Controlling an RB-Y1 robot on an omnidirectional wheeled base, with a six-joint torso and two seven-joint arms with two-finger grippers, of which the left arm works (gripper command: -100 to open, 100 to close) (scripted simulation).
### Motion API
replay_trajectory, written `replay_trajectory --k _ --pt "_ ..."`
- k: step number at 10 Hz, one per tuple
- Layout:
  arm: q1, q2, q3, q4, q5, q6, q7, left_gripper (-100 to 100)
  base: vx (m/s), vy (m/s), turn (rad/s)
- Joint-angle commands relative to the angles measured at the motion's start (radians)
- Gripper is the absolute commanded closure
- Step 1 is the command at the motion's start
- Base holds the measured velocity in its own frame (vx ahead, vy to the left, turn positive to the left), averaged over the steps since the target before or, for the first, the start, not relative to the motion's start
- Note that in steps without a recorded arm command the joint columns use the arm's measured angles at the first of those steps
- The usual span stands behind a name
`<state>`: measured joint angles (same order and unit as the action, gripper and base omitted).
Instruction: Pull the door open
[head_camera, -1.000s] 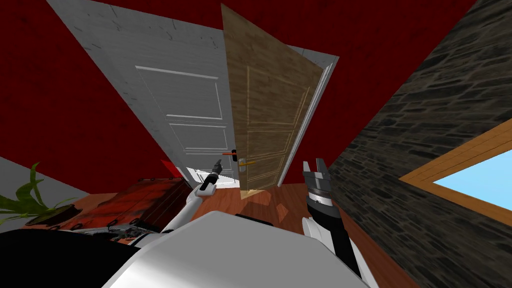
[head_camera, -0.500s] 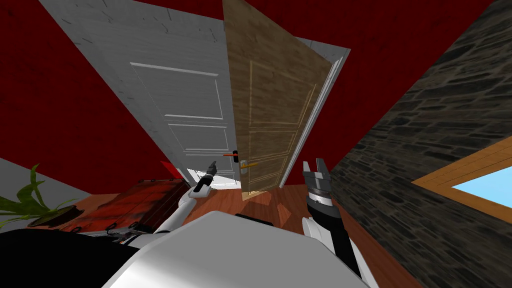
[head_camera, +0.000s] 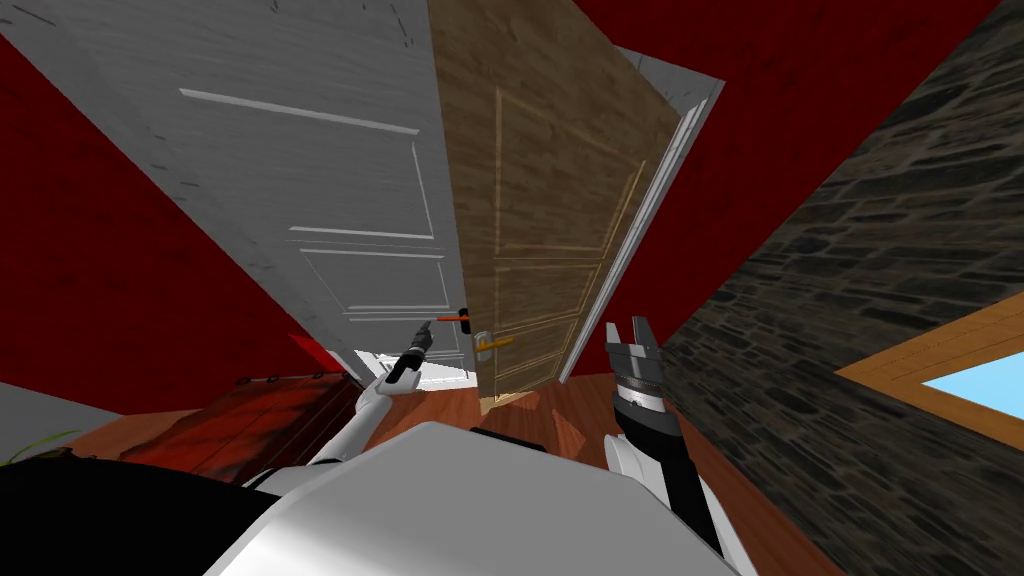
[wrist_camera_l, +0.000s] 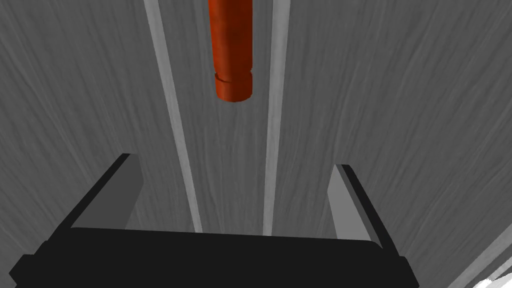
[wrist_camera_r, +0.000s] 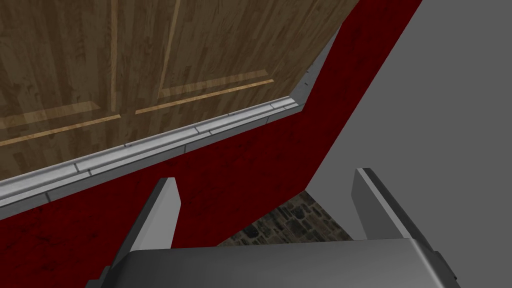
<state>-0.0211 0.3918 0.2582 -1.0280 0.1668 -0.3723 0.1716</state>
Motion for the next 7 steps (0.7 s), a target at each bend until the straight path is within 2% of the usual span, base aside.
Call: replay_trajectory --k 1,3,4,5,7 --pt "-0.016 -0.01 -0.009 0.003 0.0 -0.004 0.001 -100 0.214 0.008 -0.088" --pt "-0.039 -0.031 -0.026 -0.004 -0.001 -0.005 0.001 -100 0.212 -0.044 -0.136" --pt "-0.045 -0.017 -0.021 0.021 -0.001 -0.01 0.004 -100 0.082 -0.044 -0.032" --pt "-0.045 -0.017 -0.021 0.021 -0.001 -0.01 0.004 100 -0.007 0.009 0.031" --pt "-0.045 -0.017 -0.021 0.021 -0.001 -0.01 0.004 100 -0.026 0.014 -0.015"
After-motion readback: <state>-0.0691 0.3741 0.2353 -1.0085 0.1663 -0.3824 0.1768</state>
